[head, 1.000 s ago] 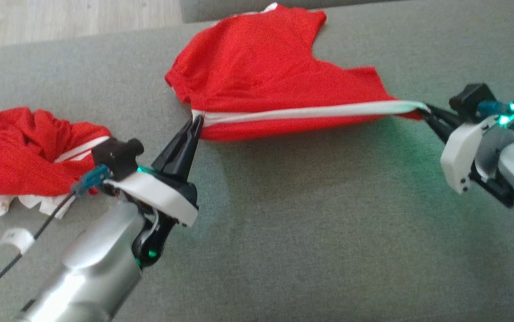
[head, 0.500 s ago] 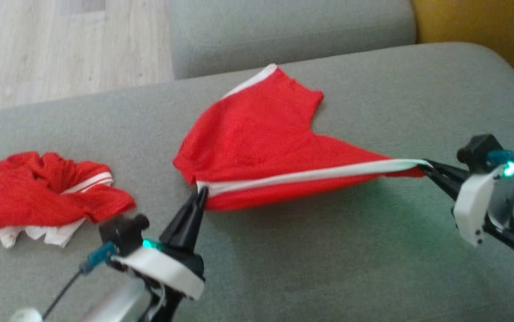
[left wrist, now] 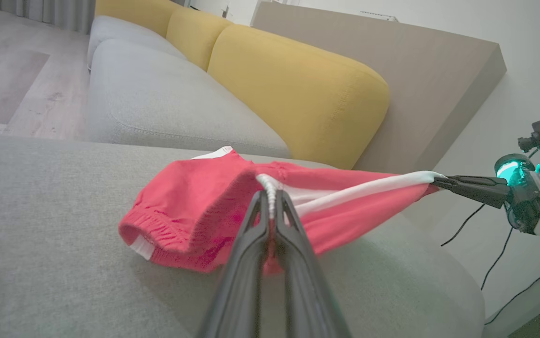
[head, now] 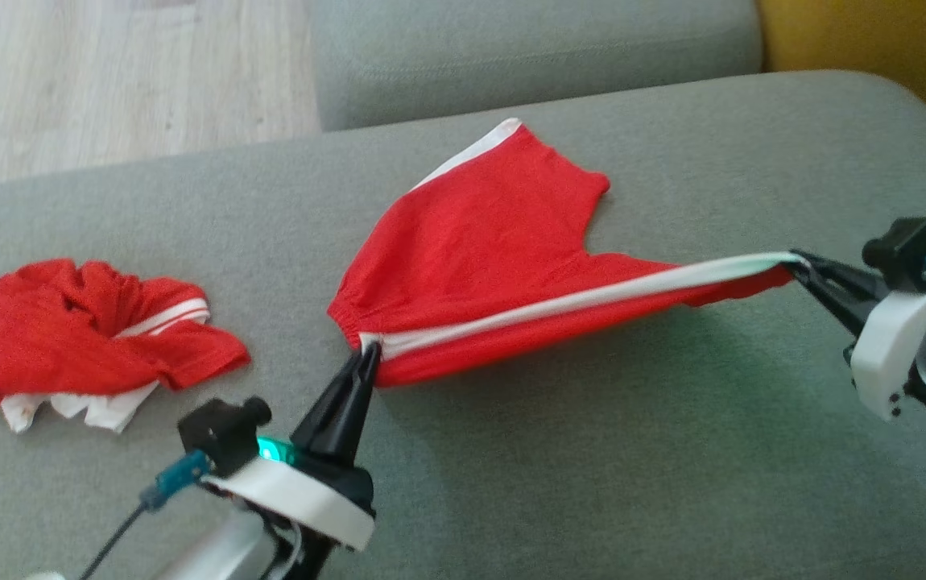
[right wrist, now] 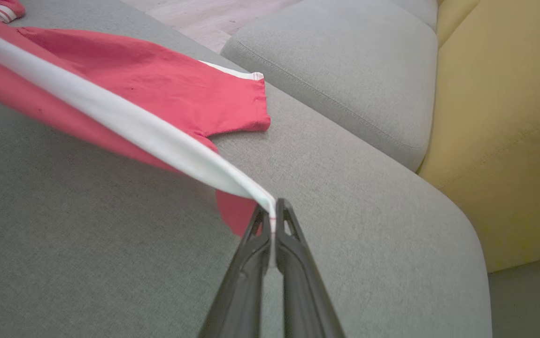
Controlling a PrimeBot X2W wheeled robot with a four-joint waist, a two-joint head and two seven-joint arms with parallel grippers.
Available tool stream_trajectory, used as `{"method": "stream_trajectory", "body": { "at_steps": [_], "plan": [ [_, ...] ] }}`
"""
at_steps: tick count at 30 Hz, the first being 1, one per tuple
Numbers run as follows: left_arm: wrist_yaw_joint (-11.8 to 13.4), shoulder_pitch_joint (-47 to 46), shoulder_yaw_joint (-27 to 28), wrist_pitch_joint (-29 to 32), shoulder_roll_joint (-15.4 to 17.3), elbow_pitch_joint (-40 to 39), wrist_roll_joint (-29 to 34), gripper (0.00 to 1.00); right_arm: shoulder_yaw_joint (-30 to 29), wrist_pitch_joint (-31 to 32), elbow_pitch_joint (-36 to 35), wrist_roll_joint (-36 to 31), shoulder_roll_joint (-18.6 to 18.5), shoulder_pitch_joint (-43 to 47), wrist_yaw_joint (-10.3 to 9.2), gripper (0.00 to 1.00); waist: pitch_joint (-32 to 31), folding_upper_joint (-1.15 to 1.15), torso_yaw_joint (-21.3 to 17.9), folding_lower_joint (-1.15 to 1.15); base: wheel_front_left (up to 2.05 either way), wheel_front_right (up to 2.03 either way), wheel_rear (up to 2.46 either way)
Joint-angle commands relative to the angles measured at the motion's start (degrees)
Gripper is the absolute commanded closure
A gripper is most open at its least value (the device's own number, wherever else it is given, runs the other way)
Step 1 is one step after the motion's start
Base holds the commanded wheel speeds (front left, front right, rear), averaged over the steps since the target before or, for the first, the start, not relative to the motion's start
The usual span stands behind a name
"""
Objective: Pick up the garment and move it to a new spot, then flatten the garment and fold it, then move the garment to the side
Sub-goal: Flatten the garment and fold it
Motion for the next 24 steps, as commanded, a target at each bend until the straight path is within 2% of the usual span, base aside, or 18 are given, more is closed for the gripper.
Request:
{"method": "stream_trajectory", "body": {
  "at_steps": [1, 11, 17, 24],
  "plan": [
    [0.48, -4.20, 3.36, -0.29, 1.40, -1.53, 0.32, 1.00, -2.13, 0.26, -0.88, -1.24, -1.61, 0.08, -0.05, 1.00, 1.07, 0.00, 0.76, 0.00, 0.00, 0.00, 0.00],
    [-0.21, -9.98, 3.96, 0.70, 0.23, 1.55, 0.70, 1.00, -6.06, 2.43, -1.01, -7.39, 1.14, -5.26, -0.05, 1.00, 6.95, 0.00, 4.68, 0.00, 0.00, 0.00, 0.00],
    [-1.62, -15.56, 3.75, 0.69, -1.96, 4.88, 1.78, 1.00, -3.64, 2.96, 1.78, -9.69, 2.46, -13.11, -0.05, 1.00, 11.70, 0.00, 7.39, 0.00, 0.00, 0.00, 0.00],
    [-2.84, -21.03, 3.27, 0.34, -4.69, 9.25, 3.15, 1.00, 2.29, 1.87, 5.37, -10.25, 2.85, -22.16, -0.05, 1.00, 16.36, 0.00, 10.21, 0.00, 0.00, 0.00, 0.00]
  ]
}}
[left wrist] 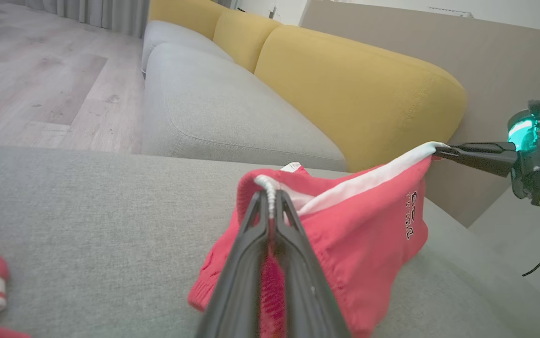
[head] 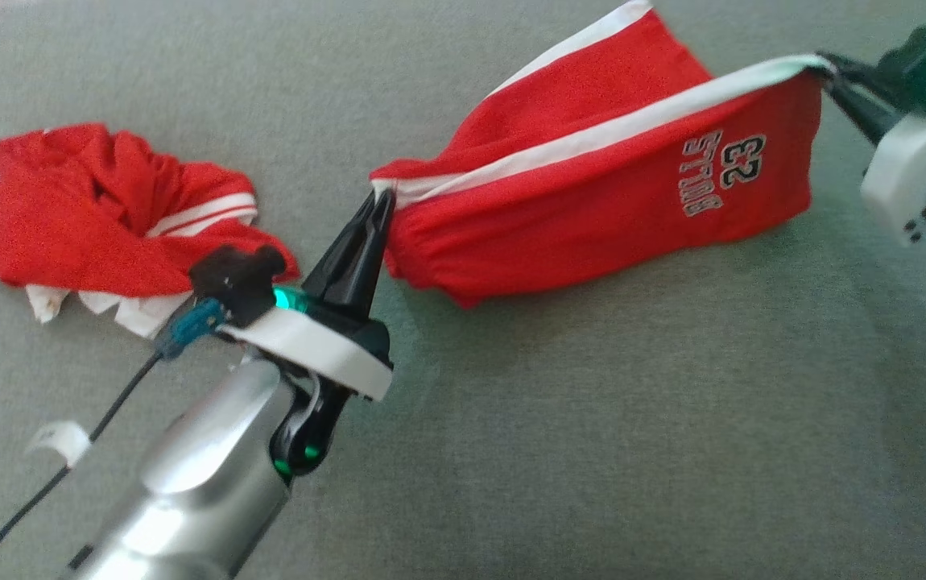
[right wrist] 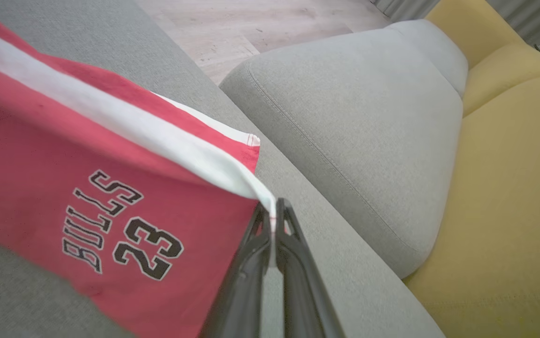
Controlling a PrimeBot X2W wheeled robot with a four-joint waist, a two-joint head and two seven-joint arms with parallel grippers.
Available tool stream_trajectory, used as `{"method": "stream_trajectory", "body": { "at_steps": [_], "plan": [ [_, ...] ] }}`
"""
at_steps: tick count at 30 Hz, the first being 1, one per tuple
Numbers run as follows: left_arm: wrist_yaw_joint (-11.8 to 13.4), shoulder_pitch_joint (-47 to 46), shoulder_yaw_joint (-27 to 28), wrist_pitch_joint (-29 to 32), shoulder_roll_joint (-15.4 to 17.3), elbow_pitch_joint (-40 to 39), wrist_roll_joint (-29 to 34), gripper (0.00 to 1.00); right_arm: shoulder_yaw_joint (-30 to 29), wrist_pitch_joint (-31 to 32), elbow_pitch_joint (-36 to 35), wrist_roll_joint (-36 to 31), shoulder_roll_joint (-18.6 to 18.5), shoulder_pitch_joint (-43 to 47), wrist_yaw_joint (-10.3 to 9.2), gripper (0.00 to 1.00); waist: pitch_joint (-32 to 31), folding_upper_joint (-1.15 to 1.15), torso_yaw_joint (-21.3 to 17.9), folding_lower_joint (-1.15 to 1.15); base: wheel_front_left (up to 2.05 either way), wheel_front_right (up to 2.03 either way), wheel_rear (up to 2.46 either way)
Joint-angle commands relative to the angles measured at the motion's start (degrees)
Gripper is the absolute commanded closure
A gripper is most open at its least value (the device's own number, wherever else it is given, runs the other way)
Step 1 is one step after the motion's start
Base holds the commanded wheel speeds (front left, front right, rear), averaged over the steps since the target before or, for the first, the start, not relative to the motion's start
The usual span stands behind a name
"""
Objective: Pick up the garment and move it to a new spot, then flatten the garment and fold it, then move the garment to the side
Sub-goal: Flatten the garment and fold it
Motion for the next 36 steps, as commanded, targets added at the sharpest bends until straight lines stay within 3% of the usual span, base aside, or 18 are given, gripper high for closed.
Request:
{"method": "stream_trajectory", "body": {
  "at_steps": [1, 14, 34, 36],
  "plan": [
    [-0.38, -3.60, 1.89, -0.68, 0.44, -0.30, 0.75, 1.00, 0.85, -0.62, 0.19, 0.01, -0.66, -1.86, -0.05, 1.00, 2.39, 0.00, 1.92, -0.01, 0.00, 0.00, 0.00],
    [-2.71, -11.09, 0.98, -1.53, -4.97, 7.35, 2.38, 1.00, 10.47, -4.82, 9.77, 2.21, 0.99, -13.92, -0.05, 1.00, 8.52, 0.00, 6.99, -0.01, 0.00, 0.00, 0.00],
    [-3.55, -14.96, 1.01, -1.77, -9.33, 9.80, 4.63, 1.00, 13.62, -8.12, 22.59, 3.23, 4.97, -21.60, -0.05, 1.00, 13.04, 0.00, 11.37, -0.01, 0.00, 0.00, 0.00],
    [-3.56, -15.27, 0.68, -1.77, -9.50, 10.50, 4.57, 1.00, 13.64, -8.99, 24.15, 3.04, 5.45, -22.15, -0.05, 0.00, 13.39, 0.00, 11.48, -0.01, 0.00, 0.00, 0.00]
  ]
}}
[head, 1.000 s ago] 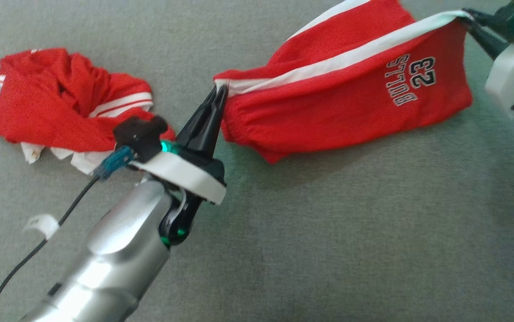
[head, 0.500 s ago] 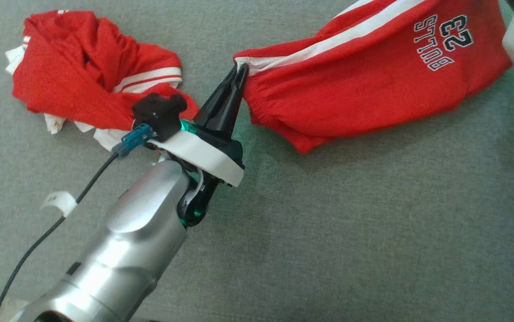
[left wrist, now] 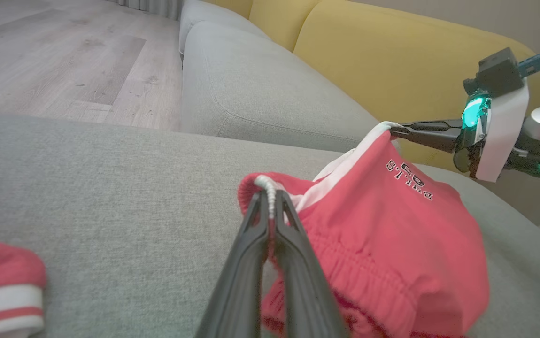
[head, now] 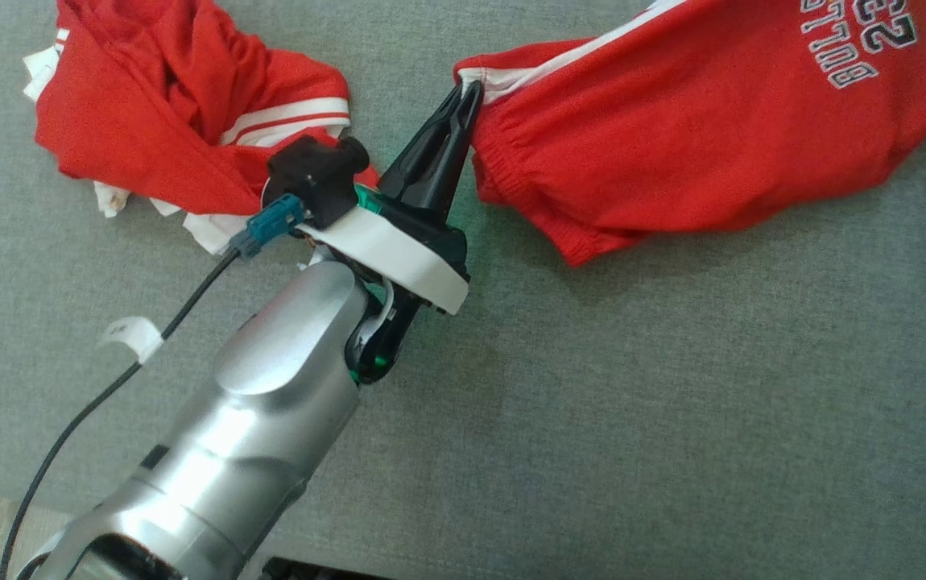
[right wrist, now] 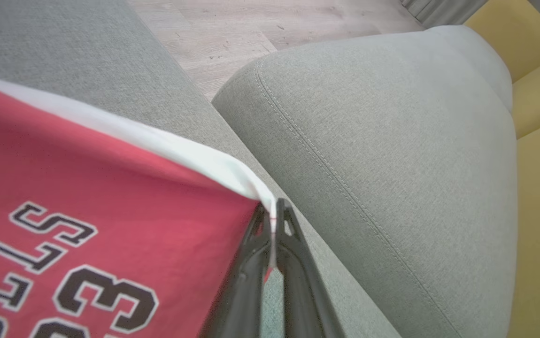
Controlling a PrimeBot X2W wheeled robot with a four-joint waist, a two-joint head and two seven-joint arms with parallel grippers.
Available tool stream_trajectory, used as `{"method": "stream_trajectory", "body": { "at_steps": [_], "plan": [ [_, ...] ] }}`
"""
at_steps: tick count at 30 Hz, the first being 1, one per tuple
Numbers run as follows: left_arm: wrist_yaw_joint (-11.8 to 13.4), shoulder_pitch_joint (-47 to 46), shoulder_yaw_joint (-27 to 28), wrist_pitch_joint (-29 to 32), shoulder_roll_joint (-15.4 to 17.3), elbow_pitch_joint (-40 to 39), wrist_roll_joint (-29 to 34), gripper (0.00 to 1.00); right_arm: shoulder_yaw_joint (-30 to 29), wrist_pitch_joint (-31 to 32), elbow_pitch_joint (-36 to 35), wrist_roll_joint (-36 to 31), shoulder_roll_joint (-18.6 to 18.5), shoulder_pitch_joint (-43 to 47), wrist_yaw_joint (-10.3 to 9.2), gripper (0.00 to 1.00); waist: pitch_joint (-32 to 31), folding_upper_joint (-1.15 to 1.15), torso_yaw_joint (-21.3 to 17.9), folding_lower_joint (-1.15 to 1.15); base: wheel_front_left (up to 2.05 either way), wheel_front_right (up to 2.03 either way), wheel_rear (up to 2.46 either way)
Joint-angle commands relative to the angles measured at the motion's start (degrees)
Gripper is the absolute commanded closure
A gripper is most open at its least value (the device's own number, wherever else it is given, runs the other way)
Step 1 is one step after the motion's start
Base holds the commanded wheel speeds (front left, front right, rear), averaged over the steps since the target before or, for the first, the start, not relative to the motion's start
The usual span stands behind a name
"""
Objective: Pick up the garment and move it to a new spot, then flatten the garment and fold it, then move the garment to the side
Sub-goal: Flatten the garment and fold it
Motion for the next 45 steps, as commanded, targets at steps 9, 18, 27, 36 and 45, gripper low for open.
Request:
{"method": "stream_trajectory", "body": {
  "at_steps": [9, 18, 27, 36, 45],
  "plan": [
    [-0.32, -2.24, 1.94, -0.68, 1.11, 2.94, -0.50, 0.00, -0.44, -4.39, 5.17, 1.46, 3.54, -0.20, -0.05, 0.00, -1.67, 0.00, -1.39, 0.00, 0.00, 0.00, 0.00],
    [0.64, 0.51, 11.59, -0.69, 2.43, -0.91, 2.69, 0.00, -8.54, -11.87, 11.19, 6.06, 8.74, 1.41, -0.05, 0.00, -7.74, 0.00, -4.74, 0.00, 0.00, 0.00, 0.00],
    [2.92, 8.89, 23.64, -0.69, 2.37, -8.29, 6.64, 0.00, -25.20, -13.11, 5.13, 5.89, 13.06, 9.23, -0.05, 0.00, -14.71, 0.00, -8.23, 0.00, 0.00, 0.00, 0.00],
    [3.20, 21.91, 30.66, -0.69, 1.55, -9.18, 10.70, 0.00, -52.11, -13.13, -6.49, -4.85, 22.14, 34.05, -0.05, 0.00, -23.02, 0.00, -12.24, 0.00, 0.00, 0.00, 0.00],
    [3.00, 35.40, 35.03, -0.69, -0.19, -11.77, 16.27, 0.00, -65.89, -13.13, -17.08, -15.86, 34.68, 58.92, -0.05, 0.00, -28.00, 0.00, -14.78, 0.00, 0.00, 0.00, 0.00]
  ]
}}
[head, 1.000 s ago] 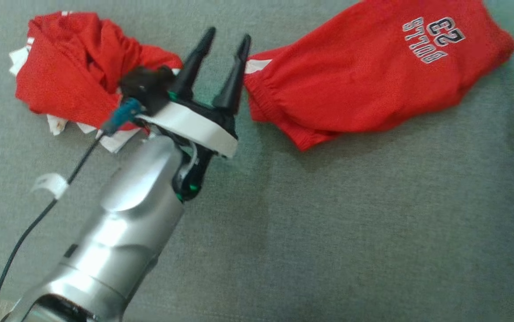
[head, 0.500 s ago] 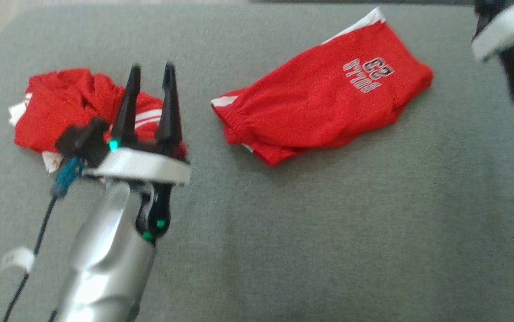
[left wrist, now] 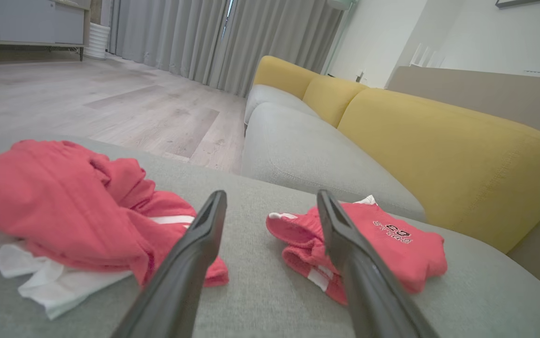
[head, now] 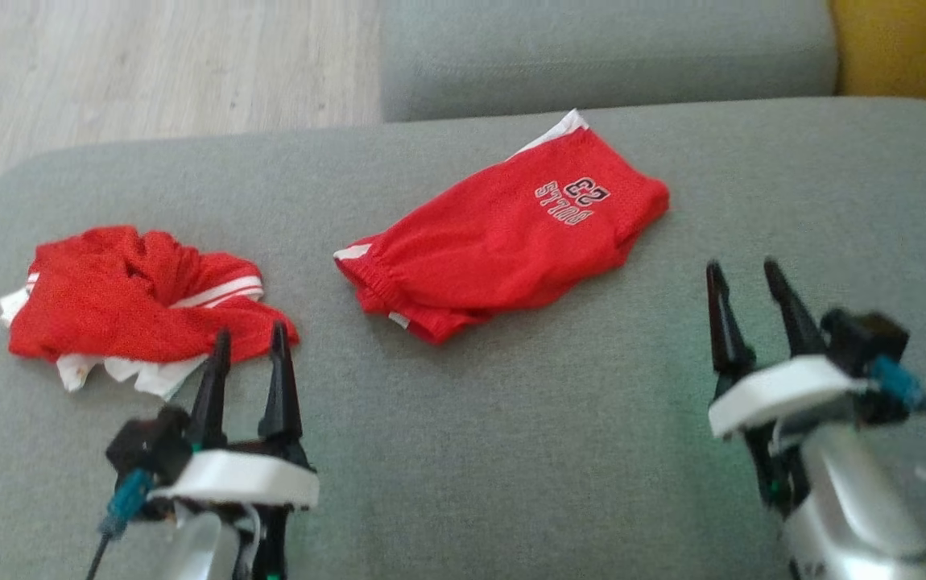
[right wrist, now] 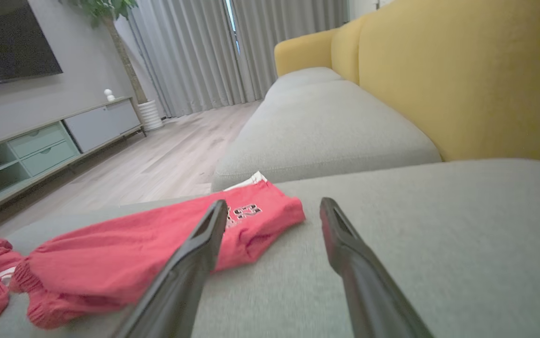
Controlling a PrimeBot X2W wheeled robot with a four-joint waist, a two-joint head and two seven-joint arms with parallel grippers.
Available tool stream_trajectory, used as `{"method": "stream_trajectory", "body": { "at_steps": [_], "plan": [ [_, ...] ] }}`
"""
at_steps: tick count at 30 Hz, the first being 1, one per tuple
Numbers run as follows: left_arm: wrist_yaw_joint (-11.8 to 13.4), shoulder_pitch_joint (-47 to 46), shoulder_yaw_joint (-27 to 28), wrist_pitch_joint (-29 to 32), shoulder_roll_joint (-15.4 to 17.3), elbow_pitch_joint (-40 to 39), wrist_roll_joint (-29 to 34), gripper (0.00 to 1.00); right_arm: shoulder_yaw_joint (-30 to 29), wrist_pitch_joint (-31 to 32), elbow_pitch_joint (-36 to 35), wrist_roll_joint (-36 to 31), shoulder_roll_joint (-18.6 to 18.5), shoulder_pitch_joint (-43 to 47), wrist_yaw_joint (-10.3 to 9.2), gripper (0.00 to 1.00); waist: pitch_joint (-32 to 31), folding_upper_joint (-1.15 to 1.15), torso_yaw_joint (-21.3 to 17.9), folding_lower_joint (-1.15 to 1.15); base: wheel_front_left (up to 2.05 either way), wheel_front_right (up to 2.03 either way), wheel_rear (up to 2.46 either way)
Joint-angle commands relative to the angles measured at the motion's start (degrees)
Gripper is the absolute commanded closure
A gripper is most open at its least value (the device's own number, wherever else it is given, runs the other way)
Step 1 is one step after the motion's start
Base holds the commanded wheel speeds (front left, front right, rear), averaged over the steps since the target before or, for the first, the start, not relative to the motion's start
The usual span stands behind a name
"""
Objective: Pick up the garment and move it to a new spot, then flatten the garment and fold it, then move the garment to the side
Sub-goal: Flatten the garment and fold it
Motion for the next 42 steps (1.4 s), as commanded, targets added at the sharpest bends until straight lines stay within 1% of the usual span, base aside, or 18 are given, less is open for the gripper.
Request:
{"method": "stream_trajectory", "body": {
  "at_steps": [1, 5, 8, 11, 14, 18, 25, 29, 32, 36, 42],
  "plan": [
    [-0.19, -0.24, 2.89, -0.29, -0.15, -2.60, 0.84, 0.00, -0.14, -0.62, -3.32, -1.04, 1.31, 0.69, -0.05, 0.00, -1.06, 0.00, -0.74, 0.01, 0.00, 0.00, 0.00],
    [-0.55, 3.09, 3.77, -0.29, -0.90, -4.26, 2.17, 0.00, -1.53, -0.62, -5.66, -2.31, 2.45, 5.51, -0.05, 0.00, -1.42, 0.00, -1.08, 0.01, 0.00, 0.00, 0.00],
    [-0.04, 4.38, 4.54, -0.29, -1.21, -5.12, 3.68, 0.00, -1.30, -0.61, -6.69, -2.90, 2.64, 6.94, -0.05, 0.00, -1.37, 0.00, -1.19, 0.01, 0.00, 0.00, 0.00],
    [-0.01, 5.06, 4.70, -0.29, -1.42, -5.66, 3.78, 0.00, -0.96, -0.45, -7.47, -2.34, 2.67, 7.35, -0.05, 0.00, -1.15, 0.00, -0.96, 0.01, 0.00, 0.00, 0.00],
    [-0.16, 4.84, 4.26, -0.29, -1.51, -5.82, 3.85, 0.00, -1.79, -0.14, -8.01, -3.07, 2.68, 7.03, -0.05, 0.00, -0.52, 0.00, -0.33, 0.01, 0.00, 0.00, 0.00],
    [-0.42, 3.67, 3.34, -0.29, -1.54, -5.69, 3.07, 0.00, -2.92, 0.96, -8.51, -5.65, 2.69, 5.51, -0.05, 0.00, 0.88, 0.00, 0.87, 0.01, 0.00, 0.00, 0.00],
    [-0.34, 1.23, 1.75, -0.29, -1.55, -6.10, 1.97, 0.00, -5.01, 4.32, -7.74, -7.54, 2.69, 0.07, -0.05, 0.00, 4.78, 0.00, 3.91, 0.01, 0.00, 0.00, 0.00],
    [-0.28, -0.91, 0.34, -0.29, -1.56, -6.24, 1.36, 0.00, -7.86, 7.16, -4.65, -6.83, 2.69, -5.41, -0.05, 0.00, 7.63, 0.00, 6.49, 0.01, 0.00, 0.00, 0.00],
    [-0.17, -2.36, -0.82, -0.29, -1.56, -6.29, 0.73, 0.00, -10.84, 9.60, -0.68, -5.79, 2.69, -9.82, -0.05, 0.00, 9.59, 0.00, 8.44, 0.01, 0.00, 0.00, 0.00],
    [0.19, -3.79, -2.35, -0.29, -1.56, -6.39, -0.05, 0.00, -16.42, 12.50, 5.95, -3.68, 2.69, -15.84, -0.05, 0.00, 11.45, 0.00, 10.65, 0.01, 0.00, 0.00, 0.00],
    [0.60, -5.06, -4.24, -0.29, -1.56, -6.73, -1.17, 0.00, -25.51, 15.68, 16.00, -6.31, 2.51, -23.07, -0.05, 0.00, 13.51, 0.00, 13.07, 0.01, 0.00, 0.00, 0.00]
  ]
}}
